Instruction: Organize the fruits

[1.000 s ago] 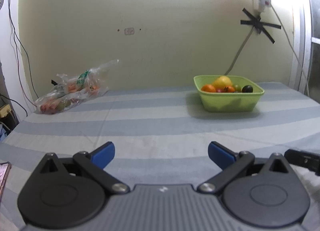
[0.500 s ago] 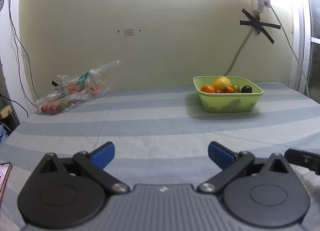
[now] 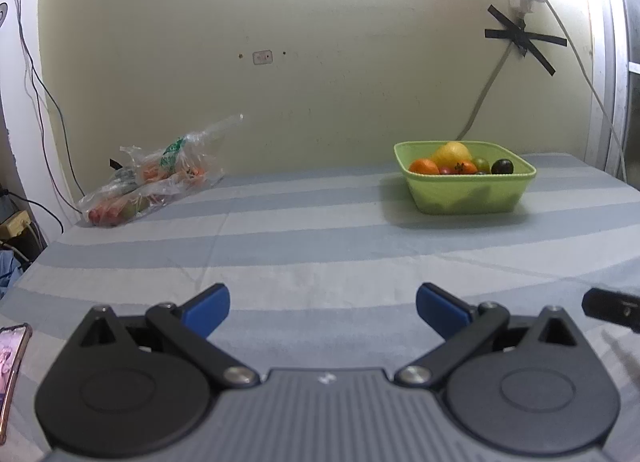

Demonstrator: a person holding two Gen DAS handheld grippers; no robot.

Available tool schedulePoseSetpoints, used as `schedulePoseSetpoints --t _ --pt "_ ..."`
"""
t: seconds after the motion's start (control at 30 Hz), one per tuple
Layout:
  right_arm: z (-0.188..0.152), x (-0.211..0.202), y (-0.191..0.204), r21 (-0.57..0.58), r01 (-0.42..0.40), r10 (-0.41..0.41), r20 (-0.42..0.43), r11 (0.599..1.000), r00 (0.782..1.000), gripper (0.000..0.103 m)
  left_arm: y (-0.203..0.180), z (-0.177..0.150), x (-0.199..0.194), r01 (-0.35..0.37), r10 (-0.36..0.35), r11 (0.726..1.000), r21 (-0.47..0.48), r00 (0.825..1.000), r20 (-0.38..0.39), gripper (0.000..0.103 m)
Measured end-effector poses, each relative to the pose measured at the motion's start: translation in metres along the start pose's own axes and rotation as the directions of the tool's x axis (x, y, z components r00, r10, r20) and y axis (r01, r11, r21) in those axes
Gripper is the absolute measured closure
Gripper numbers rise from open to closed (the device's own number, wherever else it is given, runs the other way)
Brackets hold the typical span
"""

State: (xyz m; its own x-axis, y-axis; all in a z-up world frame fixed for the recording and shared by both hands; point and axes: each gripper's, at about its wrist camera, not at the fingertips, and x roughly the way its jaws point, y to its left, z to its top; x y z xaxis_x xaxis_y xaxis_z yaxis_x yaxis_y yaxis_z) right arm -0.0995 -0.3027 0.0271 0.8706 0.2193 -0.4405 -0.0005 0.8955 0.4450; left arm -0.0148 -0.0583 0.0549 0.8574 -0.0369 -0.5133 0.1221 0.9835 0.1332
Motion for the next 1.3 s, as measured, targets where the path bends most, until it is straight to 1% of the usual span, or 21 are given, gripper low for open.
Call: schedulePoseSetpoints --t 0.5,0.9,1.07,1.3 --pt "-0.0009 -0.0018 -0.0011 0.007 0.0 0.0 0.007 1.0 1.0 0.043 -0.0044 0.0016 0.0021 0.001 0.0 1.0 0.017 1.0 -0.016 0.0" --pt "-0.0005 -0.002 -0.002 0.007 -0.001 0.001 0.007 1.0 1.0 0.043 -0.0029 0.0035 0.0049 0.028 -0.027 1.0 0.008 0.999 -0.038 0.0" --pt "-0.0003 -0.0018 -0.0021 0.008 -0.001 0.001 0.007 1.0 1.0 0.043 -0.0048 0.0038 0.0054 0.02 -0.019 1.0 0.018 0.999 -0.042 0.0" --pt "0.0003 -0.0018 -0.0027 0.008 -0.001 0.001 0.006 1.0 1.0 0.043 -0.0057 0.0032 0.0088 0.042 -0.041 0.999 0.016 0.997 -0.068 0.0"
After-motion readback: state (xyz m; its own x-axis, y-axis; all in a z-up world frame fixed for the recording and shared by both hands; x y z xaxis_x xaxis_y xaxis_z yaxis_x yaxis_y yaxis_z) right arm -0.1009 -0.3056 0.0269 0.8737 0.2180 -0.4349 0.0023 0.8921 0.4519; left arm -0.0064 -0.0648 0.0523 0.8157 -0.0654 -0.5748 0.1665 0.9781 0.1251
